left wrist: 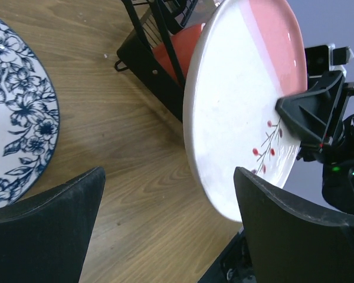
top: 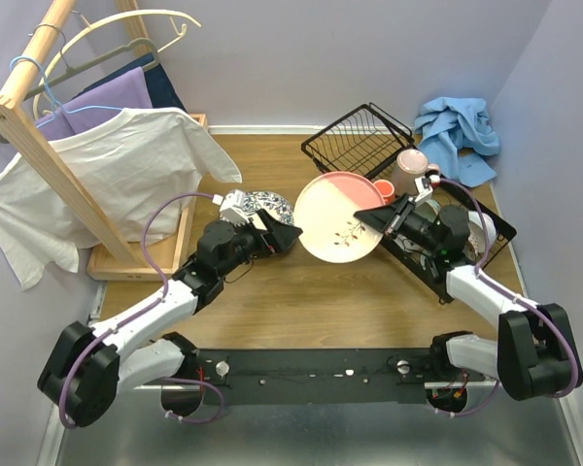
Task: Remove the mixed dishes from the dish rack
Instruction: Pick up the plate from the dish rack.
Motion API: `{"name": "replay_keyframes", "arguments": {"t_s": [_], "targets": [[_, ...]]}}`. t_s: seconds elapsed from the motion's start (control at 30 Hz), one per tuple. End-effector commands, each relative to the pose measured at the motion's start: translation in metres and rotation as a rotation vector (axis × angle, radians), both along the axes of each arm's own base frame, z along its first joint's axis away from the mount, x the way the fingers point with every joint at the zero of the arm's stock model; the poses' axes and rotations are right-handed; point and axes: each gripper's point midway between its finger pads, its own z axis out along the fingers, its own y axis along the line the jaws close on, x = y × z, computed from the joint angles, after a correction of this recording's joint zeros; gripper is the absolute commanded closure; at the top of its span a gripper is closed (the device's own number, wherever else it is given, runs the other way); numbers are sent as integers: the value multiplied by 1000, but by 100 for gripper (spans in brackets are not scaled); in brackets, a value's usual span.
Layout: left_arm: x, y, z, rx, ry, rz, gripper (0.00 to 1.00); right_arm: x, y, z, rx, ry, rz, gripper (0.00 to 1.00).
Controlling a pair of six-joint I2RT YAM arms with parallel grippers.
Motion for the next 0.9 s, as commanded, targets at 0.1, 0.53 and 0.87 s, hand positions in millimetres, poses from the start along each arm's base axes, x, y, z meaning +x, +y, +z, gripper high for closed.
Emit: {"name": "replay_keyframes", "arguments": {"t_s": [0.1, 0.53, 0.87], "targets": [[13, -28, 31, -158, -14, 22, 5, -21, 4, 46, 132, -123, 35, 99], [8, -59, 28, -268, 48, -28, 36, -29, 4, 37, 163, -83, 39, 99], [3, -54, 34, -301, 21, -28, 89, -28, 3, 24, 158, -42, 23, 98]]}}
